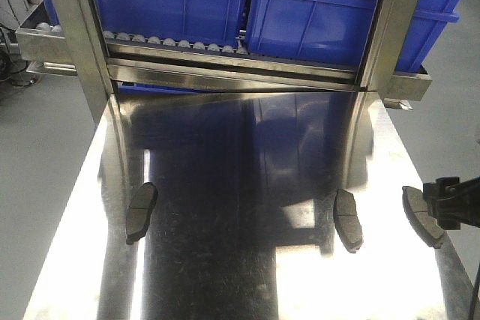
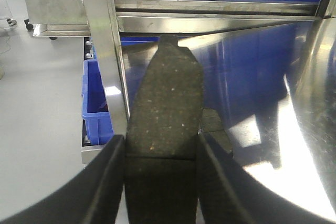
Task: Move and align brake pads A on conveyor
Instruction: 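Lower the right gripper and close it on that brake pad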
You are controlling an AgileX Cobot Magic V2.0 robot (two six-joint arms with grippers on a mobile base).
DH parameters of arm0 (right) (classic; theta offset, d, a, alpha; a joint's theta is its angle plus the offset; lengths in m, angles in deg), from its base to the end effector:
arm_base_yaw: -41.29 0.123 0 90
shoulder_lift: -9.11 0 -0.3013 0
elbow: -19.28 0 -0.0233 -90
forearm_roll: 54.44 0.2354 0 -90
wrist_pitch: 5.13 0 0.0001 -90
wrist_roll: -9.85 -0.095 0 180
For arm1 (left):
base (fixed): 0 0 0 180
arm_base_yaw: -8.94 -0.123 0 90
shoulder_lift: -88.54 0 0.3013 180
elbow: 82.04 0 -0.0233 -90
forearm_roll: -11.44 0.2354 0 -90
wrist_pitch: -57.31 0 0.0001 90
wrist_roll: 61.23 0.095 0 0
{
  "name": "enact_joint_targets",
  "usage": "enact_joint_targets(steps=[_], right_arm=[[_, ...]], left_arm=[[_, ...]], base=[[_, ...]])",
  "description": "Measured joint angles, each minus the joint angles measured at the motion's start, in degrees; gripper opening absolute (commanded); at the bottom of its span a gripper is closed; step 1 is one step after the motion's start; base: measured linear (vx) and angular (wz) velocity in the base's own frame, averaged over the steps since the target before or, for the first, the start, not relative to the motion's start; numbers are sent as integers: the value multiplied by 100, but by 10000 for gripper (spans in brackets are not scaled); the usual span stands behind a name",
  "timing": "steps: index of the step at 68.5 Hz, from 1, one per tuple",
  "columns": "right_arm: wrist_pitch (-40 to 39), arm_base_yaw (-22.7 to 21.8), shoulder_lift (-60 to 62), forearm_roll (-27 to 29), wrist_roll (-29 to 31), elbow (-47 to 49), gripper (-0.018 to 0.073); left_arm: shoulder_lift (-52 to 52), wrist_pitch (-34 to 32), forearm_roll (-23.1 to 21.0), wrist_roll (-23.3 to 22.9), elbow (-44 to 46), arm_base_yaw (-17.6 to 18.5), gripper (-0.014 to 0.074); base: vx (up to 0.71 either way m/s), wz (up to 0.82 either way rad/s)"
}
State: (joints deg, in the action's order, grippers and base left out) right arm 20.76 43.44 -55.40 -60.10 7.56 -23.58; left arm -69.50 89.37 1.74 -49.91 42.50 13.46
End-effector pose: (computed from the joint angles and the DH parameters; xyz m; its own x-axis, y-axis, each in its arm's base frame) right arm 0.1712 0.0023 0.2819 -0.6823 -0.0745 -0.7272 -0.0395 0.9971 -0.0651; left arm 0.0338 -0.0112 0.2786 -0.3172 0.0787 -0.9451 0.1800 0.9834 0.0215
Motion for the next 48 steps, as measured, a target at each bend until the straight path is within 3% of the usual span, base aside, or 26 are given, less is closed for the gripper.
enact_joint_targets(steps=[35, 48], right_arm=[[1597, -30, -2814, -115, -491, 2133, 692], [1833, -60, -3730, -126, -523, 2629, 650]], left_arm=[[0, 0, 0, 0, 0, 0, 91], [0, 0, 0, 0, 0, 0, 91]], base=[[0, 0], [0, 0]])
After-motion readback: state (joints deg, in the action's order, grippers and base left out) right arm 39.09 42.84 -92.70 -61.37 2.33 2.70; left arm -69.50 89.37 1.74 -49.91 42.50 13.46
